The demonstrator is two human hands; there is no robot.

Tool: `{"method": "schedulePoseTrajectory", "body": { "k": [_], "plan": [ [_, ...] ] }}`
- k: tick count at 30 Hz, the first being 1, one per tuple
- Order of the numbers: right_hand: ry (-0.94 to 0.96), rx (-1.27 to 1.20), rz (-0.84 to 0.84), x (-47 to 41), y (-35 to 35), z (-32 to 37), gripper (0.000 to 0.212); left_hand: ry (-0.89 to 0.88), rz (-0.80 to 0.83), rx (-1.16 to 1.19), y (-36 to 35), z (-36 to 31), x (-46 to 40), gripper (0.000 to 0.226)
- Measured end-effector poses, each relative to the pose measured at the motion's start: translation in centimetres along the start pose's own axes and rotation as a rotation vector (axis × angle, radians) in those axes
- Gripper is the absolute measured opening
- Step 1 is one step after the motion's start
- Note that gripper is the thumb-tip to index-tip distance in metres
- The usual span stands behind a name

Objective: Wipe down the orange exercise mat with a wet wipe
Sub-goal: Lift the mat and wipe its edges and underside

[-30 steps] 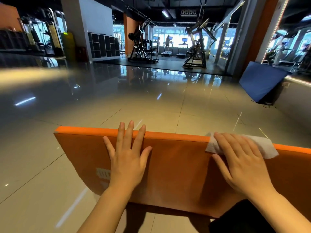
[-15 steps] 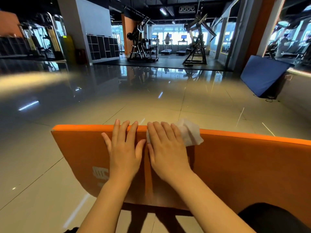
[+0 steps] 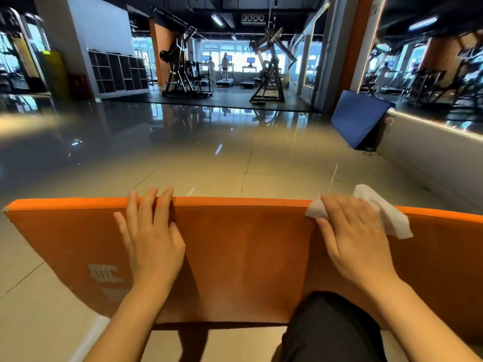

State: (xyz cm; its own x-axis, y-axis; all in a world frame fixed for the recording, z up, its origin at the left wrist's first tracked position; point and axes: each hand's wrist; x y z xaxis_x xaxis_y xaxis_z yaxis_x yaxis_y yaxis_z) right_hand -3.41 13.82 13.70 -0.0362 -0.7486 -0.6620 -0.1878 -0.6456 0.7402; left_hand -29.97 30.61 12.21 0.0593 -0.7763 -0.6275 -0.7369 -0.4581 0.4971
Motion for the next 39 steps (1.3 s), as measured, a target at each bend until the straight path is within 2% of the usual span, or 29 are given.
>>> {"method": "schedulePoseTrajectory", "body": {
  "k": [2, 5, 9, 11, 14, 19, 24, 28, 31, 33, 36, 39],
  "plan": [
    [-0.063, 0.029, 0.027, 2.2, 1.2, -3.3, 0.053, -0.109, 0.064, 0.033, -0.6, -2.7, 2.3, 0.075],
    [-0.124, 0.076, 0.082, 4.8, 2.9, -7.0, 0.058, -0.278, 0.161, -0.026, -1.9, -7.5, 5.9, 0.071],
    [-0.201, 0.108, 0.086, 7.5, 5.3, -11.0, 0.057, -0.474, 0.244, -0.145, -3.9, -12.6, 7.6, 0.103],
    [-0.246, 0.14, 0.106, 9.4, 6.6, -13.5, 0.065, -0.518, 0.272, -0.199, -4.4, -13.2, 7.4, 0.112],
    [-0.319, 0.207, 0.167, 12.6, 8.6, -17.3, 0.077, -0.618, 0.298, -0.263, -4.5, -12.4, 6.6, 0.114],
    [-0.397, 0.299, 0.188, 13.7, 10.2, -20.5, 0.062, -0.676, 0.25, -0.215, -6.1, -12.0, 4.4, 0.115],
    [-0.415, 0.325, 0.202, 7.4, 8.1, -22.7, 0.045, -0.686, 0.224, -0.134, -8.5, -12.7, 1.2, 0.109],
    [-0.358, 0.373, 0.066, -0.4, 6.2, -25.8, 0.041, -0.66, 0.077, -0.076, -10.4, -15.1, -4.1, 0.104],
    [-0.341, 0.355, -0.192, -5.9, 5.4, -27.4, 0.037, -0.699, -0.147, 0.023, -9.9, -17.5, -9.1, 0.064],
    [-0.327, 0.293, -0.319, -9.2, 5.2, -27.8, 0.034, -0.698, -0.282, 0.035, -9.4, -18.2, -11.2, 0.048],
    [-0.288, 0.247, -0.431, -11.6, 4.2, -28.2, 0.022, -0.659, -0.384, 0.019, -9.7, -17.2, -11.8, 0.045],
    [-0.226, 0.297, -0.481, -9.7, 2.5, -28.1, 0.03, -0.623, -0.356, 0.031, -11.1, -15.6, -11.9, 0.049]
  ]
}}
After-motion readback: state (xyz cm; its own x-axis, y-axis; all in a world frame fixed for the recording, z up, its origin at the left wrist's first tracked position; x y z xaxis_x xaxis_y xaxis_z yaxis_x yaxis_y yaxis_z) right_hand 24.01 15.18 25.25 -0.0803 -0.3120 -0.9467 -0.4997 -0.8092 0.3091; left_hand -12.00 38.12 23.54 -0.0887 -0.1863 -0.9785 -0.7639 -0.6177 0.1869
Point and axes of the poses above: each hand's wrist, its own x-axis away from the middle knuckle, its own y-axis out of the back of the hand, z = x × y, and after that the axes turned 15 degrees about y, right-handed
